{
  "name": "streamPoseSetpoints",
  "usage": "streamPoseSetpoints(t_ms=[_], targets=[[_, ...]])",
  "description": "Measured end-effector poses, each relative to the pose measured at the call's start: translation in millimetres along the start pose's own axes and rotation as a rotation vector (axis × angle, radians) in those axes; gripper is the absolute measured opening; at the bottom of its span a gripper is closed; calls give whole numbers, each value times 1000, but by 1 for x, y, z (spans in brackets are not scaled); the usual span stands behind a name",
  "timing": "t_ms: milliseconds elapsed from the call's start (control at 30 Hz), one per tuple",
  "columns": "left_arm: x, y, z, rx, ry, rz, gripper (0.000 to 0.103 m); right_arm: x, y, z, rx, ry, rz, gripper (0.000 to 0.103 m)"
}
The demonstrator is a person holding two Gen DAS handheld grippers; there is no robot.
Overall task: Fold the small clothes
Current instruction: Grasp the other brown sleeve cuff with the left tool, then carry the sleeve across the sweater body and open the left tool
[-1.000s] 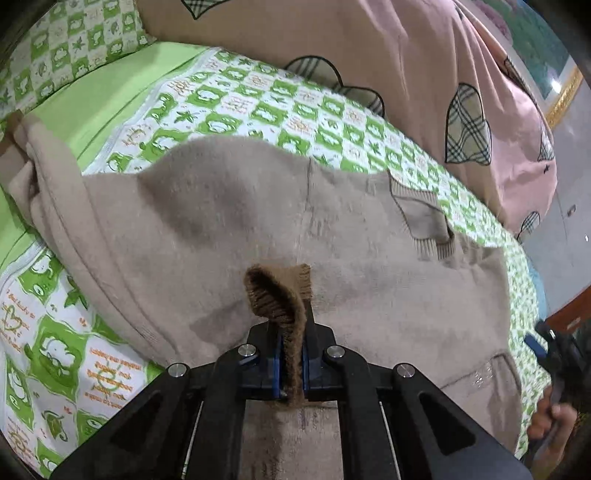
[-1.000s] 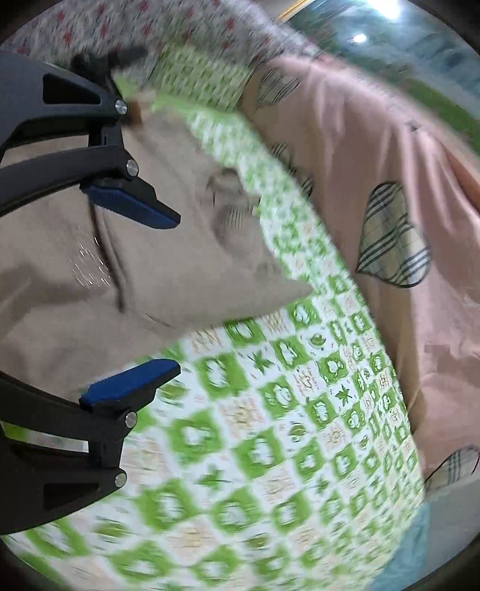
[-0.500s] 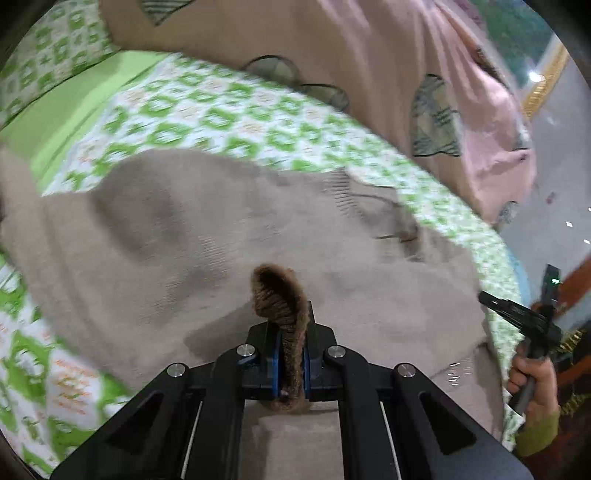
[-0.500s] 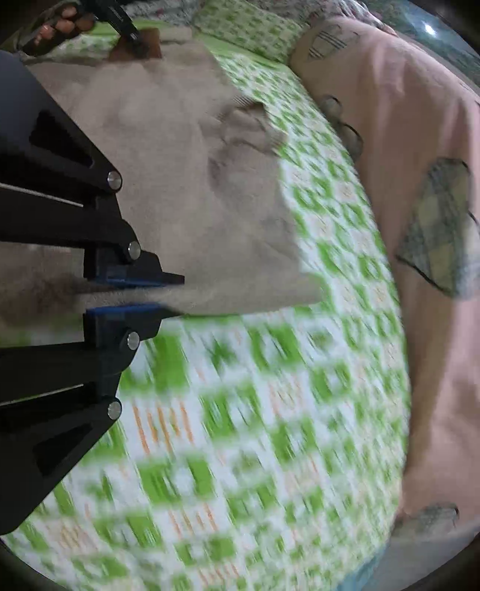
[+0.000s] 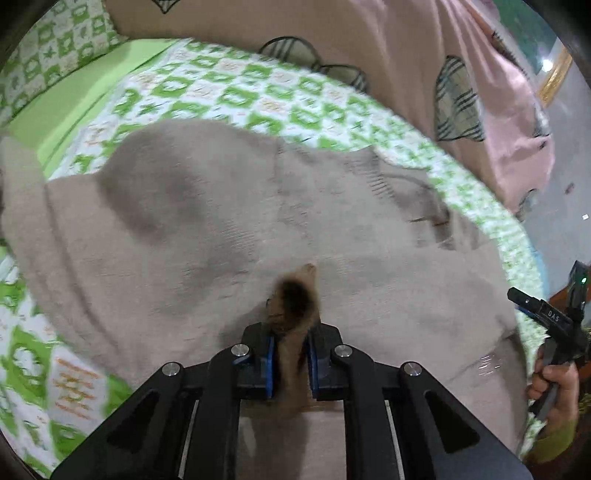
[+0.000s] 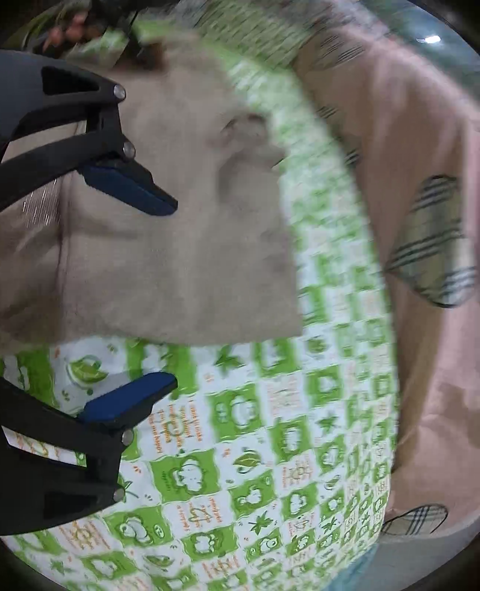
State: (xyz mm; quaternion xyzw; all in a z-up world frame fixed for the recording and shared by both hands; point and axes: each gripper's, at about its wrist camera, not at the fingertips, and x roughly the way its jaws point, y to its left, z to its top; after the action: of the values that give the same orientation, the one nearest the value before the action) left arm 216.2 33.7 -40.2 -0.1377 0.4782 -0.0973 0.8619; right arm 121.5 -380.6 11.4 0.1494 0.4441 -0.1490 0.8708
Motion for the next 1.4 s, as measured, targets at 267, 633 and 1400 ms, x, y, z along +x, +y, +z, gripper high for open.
streamPoseSetpoints(t_ms=[267,633,1400], targets=[[-55,41,-22,-60,-59,12,21,-23,-19,-15,105,-44,-71,66],[-113,165,48,-328,-201,128,69,-56,60,-80,74,21,376,79],[-94,238,123,-433,-273,136,5,-59,80,-128,64,53,430,79]])
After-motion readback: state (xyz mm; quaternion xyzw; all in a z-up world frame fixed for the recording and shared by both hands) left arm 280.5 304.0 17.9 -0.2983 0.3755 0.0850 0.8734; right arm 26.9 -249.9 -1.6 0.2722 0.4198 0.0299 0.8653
